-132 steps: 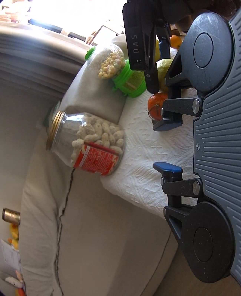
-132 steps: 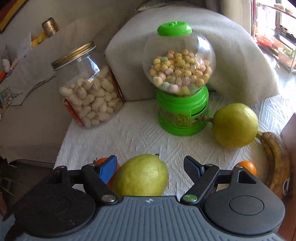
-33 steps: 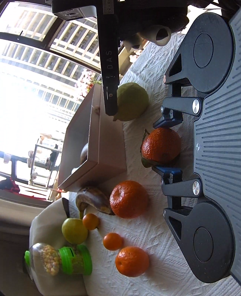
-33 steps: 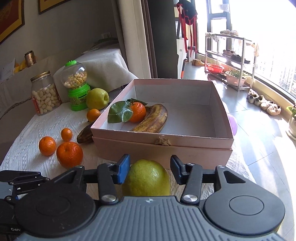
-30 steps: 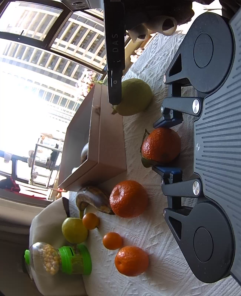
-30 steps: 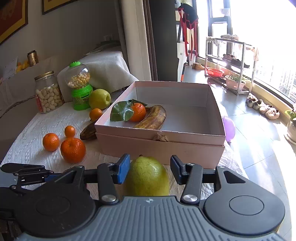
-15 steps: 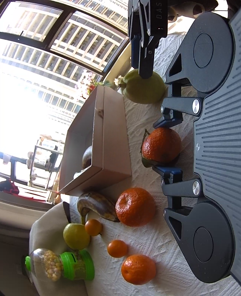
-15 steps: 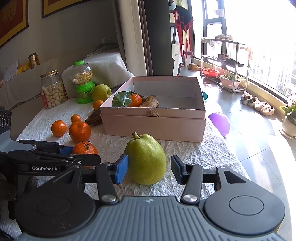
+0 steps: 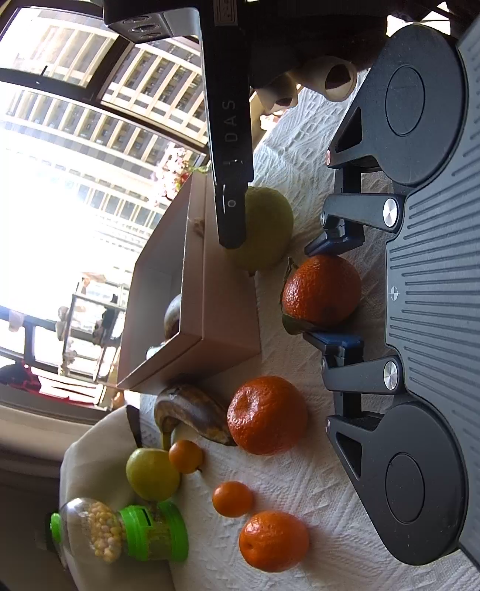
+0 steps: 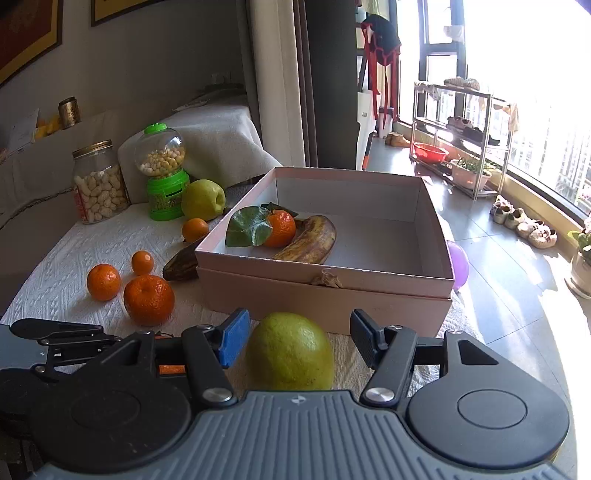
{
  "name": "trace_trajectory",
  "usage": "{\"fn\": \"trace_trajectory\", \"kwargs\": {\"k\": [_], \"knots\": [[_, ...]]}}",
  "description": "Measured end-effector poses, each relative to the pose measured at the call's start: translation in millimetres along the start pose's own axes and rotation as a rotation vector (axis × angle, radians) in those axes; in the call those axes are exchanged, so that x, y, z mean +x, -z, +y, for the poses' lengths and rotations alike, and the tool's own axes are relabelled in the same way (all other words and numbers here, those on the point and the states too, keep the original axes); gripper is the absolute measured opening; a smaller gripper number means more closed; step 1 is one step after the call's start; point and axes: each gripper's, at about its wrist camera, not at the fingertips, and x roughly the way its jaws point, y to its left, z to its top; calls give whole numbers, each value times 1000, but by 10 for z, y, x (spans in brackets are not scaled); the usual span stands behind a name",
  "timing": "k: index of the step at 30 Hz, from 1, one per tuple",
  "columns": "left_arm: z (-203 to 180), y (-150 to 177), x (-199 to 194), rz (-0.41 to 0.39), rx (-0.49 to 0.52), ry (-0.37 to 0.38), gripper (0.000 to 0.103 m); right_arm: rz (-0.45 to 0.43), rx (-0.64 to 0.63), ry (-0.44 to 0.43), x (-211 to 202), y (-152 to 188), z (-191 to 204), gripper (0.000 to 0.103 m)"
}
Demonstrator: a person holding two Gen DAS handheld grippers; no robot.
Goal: Organize fruits
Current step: 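Lift the pear with the right tool while the left tool holds the tangerine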
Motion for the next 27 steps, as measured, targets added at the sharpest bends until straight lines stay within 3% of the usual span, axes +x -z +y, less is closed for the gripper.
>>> {"fn": "trace_trajectory", "kwargs": {"k": [3,5,8,12,19,27], "knots": [[19,0,4,1,-9,6,46,48,3,-48,130,-10,19,60],[29,1,5,1,-16,11,46,60,-32,-40,170,4,67,55],[39,7,4,-1,-21,14,46,72,-39,-42,141,11,64,54],[48,9,7,-1,-24,17,46,53,-11,-72,-85,81,-58,53],[-35,-6,2,10,0,-2,46,-12,24,-12,-633,313,-242,52],[-279,-61,74,34,41,65,46,-6,66,-24,-796,547,-329,51]]}}
